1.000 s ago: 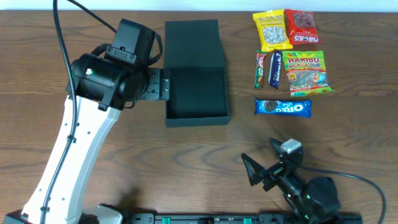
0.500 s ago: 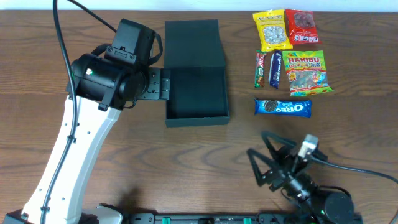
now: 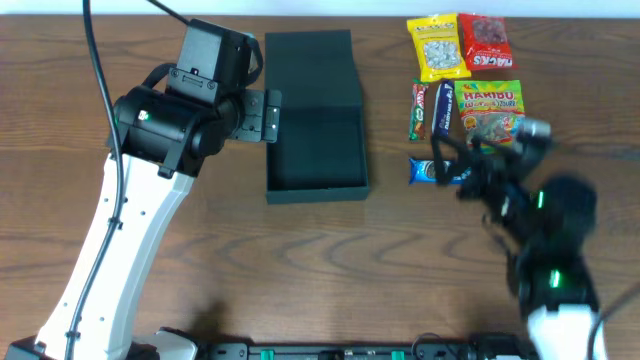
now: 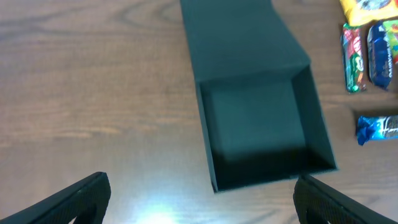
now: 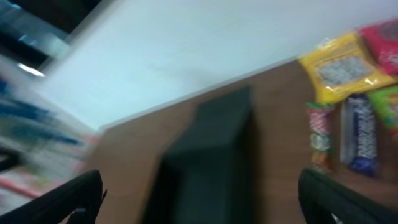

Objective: Pack container
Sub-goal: 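Reach the right gripper to the Haribo Worms bag and grasp it, then carry the Haribo bag with the right gripper into the box and release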

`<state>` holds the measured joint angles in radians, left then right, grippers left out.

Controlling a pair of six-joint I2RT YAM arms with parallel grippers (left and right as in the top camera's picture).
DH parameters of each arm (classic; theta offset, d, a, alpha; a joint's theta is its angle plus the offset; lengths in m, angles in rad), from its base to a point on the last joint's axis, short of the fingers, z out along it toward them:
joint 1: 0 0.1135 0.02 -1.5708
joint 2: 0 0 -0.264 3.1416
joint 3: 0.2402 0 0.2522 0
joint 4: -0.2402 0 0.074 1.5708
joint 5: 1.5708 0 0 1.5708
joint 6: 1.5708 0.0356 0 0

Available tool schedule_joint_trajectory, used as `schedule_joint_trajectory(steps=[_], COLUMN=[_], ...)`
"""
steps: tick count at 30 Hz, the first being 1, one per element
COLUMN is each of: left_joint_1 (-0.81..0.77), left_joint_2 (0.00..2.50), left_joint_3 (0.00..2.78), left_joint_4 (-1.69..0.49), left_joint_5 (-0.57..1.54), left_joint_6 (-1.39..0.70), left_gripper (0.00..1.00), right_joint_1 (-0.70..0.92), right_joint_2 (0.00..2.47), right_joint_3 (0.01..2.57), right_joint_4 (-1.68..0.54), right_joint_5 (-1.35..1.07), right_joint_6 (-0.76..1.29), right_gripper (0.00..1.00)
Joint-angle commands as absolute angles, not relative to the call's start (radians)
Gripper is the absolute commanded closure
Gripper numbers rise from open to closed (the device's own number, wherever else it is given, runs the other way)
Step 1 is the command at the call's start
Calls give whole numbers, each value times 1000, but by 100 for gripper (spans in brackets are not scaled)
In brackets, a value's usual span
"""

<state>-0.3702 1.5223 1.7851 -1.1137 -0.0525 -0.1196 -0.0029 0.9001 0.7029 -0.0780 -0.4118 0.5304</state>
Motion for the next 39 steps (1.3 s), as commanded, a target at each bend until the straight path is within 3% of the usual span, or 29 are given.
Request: schedule_joint_trajectory(steps=[1, 7, 12, 27, 29, 32, 34, 35, 37, 39], left_joint_1=[-366, -365, -364, -339, -339, -339, -339, -339, -336, -328], left_joint_2=[1530, 1566, 1626, 1678, 1678, 1678, 1678, 1678, 1678, 1678], left_joint_3=[1781, 1781, 1781, 1781, 1781, 1781, 1781, 1781, 1781, 1781], left_joint_4=[-1090, -1036, -1012, -890, -889, -888, -888, -886, -883, -881], left_joint_5=[-63, -63, -63, -59, -59, -59, -59, -60, -62, -62], left_joint_6=[-73, 14, 80, 82, 81, 78, 79, 80, 84, 83], left_gripper=[5, 5, 5, 5, 5, 5, 5, 5, 5, 5], right_joint_1=[-54, -67, -77, -171, -172, -171, -172, -172, -172, -171], right_joint_2=[1111, 1510, 1808, 2150, 2181, 2216, 2224, 2224, 2224, 2223], right_joint_3=[880, 1199, 1370, 1411, 1411, 1411, 1411, 1411, 1411, 1411], right_joint_4=[-189, -420, -467, -371, -375, -395, -410, -421, -433, -454], right_joint_5=[-348, -19, 164, 123, 123, 120, 115, 115, 110, 87], right_joint_6=[294, 98, 25, -54, -54, -54, -54, -53, -49, -45], right_gripper=[1, 1, 1, 10, 18, 40, 78, 87, 97, 99])
